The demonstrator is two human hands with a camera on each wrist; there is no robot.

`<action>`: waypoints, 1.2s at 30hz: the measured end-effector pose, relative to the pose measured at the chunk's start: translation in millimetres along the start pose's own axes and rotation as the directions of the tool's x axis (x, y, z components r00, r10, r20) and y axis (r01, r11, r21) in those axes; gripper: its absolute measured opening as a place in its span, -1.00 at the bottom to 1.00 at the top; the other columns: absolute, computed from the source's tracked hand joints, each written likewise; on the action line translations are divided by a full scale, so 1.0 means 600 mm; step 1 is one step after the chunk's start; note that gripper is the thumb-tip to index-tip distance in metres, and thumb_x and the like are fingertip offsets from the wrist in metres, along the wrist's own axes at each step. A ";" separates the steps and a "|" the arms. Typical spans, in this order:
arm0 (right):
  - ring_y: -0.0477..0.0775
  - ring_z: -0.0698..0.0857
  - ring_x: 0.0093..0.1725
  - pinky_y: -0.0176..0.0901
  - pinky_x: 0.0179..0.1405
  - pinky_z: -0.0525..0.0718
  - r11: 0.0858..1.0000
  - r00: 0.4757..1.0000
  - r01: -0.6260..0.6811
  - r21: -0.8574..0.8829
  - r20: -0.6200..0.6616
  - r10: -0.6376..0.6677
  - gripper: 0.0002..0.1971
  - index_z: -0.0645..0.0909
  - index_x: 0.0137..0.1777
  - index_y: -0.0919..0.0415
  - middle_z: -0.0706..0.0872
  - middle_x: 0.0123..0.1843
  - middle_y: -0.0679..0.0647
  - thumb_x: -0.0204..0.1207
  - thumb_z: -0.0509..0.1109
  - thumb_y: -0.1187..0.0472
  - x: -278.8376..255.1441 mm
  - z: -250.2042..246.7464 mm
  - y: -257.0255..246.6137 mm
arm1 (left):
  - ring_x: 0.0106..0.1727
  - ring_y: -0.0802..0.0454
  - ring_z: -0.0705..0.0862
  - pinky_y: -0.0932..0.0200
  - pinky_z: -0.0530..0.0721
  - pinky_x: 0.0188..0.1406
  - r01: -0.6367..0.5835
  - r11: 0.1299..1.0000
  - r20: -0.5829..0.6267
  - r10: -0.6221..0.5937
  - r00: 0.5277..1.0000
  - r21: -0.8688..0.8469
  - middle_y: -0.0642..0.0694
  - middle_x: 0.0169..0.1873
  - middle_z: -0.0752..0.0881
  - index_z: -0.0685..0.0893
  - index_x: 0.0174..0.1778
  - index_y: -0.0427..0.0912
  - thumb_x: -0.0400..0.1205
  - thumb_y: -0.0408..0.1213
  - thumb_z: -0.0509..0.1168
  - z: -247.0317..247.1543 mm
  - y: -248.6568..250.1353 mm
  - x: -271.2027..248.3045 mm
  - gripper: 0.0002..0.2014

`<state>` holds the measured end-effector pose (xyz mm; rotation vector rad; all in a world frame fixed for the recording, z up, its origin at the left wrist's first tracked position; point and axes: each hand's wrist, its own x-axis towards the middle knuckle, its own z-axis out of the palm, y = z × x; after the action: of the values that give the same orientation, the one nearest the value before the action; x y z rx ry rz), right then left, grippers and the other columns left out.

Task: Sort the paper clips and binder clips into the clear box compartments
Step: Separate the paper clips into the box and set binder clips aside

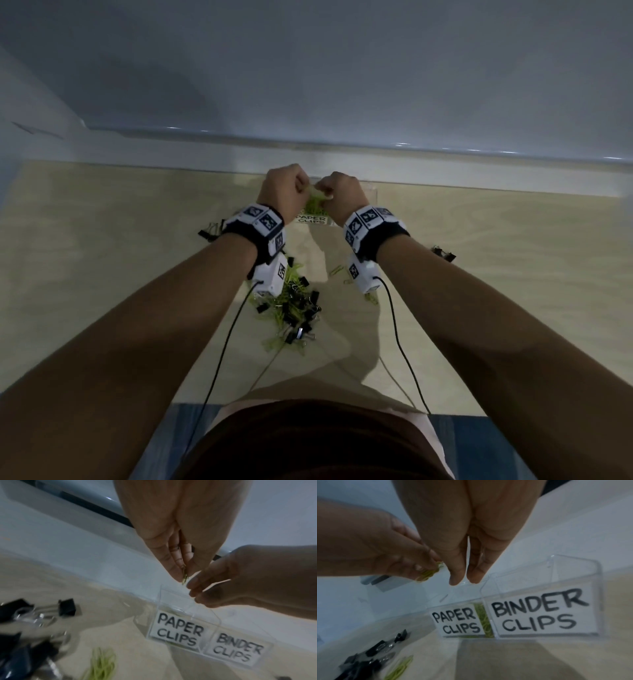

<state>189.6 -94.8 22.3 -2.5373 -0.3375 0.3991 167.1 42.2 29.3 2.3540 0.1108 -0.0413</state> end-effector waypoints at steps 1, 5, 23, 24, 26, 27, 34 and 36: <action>0.19 0.66 0.12 -0.07 0.17 0.63 1.000 1.000 0.025 0.003 -0.015 -0.025 -0.67 0.68 0.17 0.28 0.70 0.15 0.23 0.40 0.40 0.44 -0.011 -0.003 0.007 | -0.17 -0.10 0.71 0.04 0.74 -0.11 -0.004 0.999 0.011 0.004 1.000 0.032 -0.20 -0.19 0.76 0.70 -0.11 -0.27 0.46 -0.49 0.32 -0.001 0.000 0.009 -0.86; 0.27 0.69 -0.03 0.07 0.05 0.66 0.997 0.997 0.076 -0.009 0.006 -0.076 -0.78 0.72 0.01 0.33 0.72 -0.03 0.28 0.38 0.40 0.47 -0.079 -0.017 0.061 | 0.05 -0.18 0.67 0.01 0.64 0.08 -0.067 0.972 0.164 0.030 0.986 0.227 -0.25 0.04 0.70 0.66 0.08 -0.27 0.55 -0.42 0.31 0.015 0.004 0.019 -0.81; 0.28 0.60 -0.13 -0.11 -0.18 0.52 0.972 0.961 -0.130 -0.194 0.217 0.172 -0.84 0.60 -0.06 0.40 0.64 -0.10 0.32 0.35 0.36 0.47 -0.265 0.045 0.113 | 0.14 -0.14 0.42 -0.06 0.54 0.14 -0.276 0.917 0.497 0.104 0.862 0.287 -0.11 0.07 0.51 0.65 -0.06 -0.21 0.53 -0.26 0.40 0.177 -0.002 -0.145 -0.86; 0.27 0.60 -0.08 -0.14 -0.15 0.46 0.972 0.962 -0.161 -0.171 0.191 0.193 -0.83 0.62 -0.04 0.37 0.63 -0.05 0.30 0.38 0.33 0.45 -0.266 0.047 0.117 | 0.13 -0.15 0.42 -0.07 0.54 0.14 -0.277 0.915 0.499 0.100 0.861 0.294 -0.13 0.06 0.51 0.65 -0.10 -0.23 0.54 -0.27 0.40 0.178 -0.003 -0.145 -0.88; 0.25 0.61 -0.04 -0.20 -0.15 0.41 0.969 0.955 -0.200 -0.142 0.192 0.225 -0.85 0.64 -0.05 0.32 0.62 -0.03 0.26 0.40 0.33 0.43 -0.270 0.053 0.120 | 0.15 -0.19 0.41 -0.09 0.54 0.14 -0.292 0.904 0.513 0.099 0.853 0.311 -0.16 0.07 0.49 0.65 -0.12 -0.26 0.56 -0.27 0.38 0.180 -0.003 -0.145 -0.88; 0.23 0.61 -0.04 -0.20 -0.15 0.42 0.969 0.953 -0.217 -0.120 0.188 0.237 -0.85 0.65 -0.06 0.31 0.62 -0.03 0.25 0.40 0.33 0.43 -0.270 0.059 0.123 | 0.17 -0.20 0.40 -0.09 0.53 0.15 -0.302 0.899 0.523 0.100 0.846 0.316 -0.18 0.09 0.48 0.65 -0.11 -0.27 0.57 -0.27 0.37 0.181 -0.003 -0.145 -0.88; 0.34 0.47 0.21 0.04 0.14 0.48 0.955 0.951 -0.178 -0.237 0.208 0.229 -0.61 0.43 0.27 0.45 0.48 0.26 0.33 0.41 0.25 0.46 -0.279 0.080 0.125 | 0.30 -0.24 0.36 -0.09 0.43 0.31 -0.366 0.844 0.540 0.110 0.834 0.393 -0.28 0.21 0.43 0.54 0.08 -0.34 0.67 -0.24 0.24 0.181 -0.005 -0.154 -0.79; 0.34 0.44 0.24 0.05 0.17 0.47 0.950 0.954 -0.167 -0.265 0.201 0.224 -0.54 0.37 0.34 0.47 0.44 0.31 0.34 0.41 0.24 0.45 -0.280 0.084 0.126 | 0.28 -0.22 0.39 -0.08 0.46 0.28 -0.300 0.868 0.491 0.076 0.868 0.395 -0.27 0.21 0.43 0.53 0.10 -0.34 0.67 -0.27 0.23 0.176 -0.007 -0.156 -0.80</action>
<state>28.5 -186.3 -24.6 -2.7840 -0.2297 0.7748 74.1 -35.6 -42.3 2.7417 -0.4201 -0.5901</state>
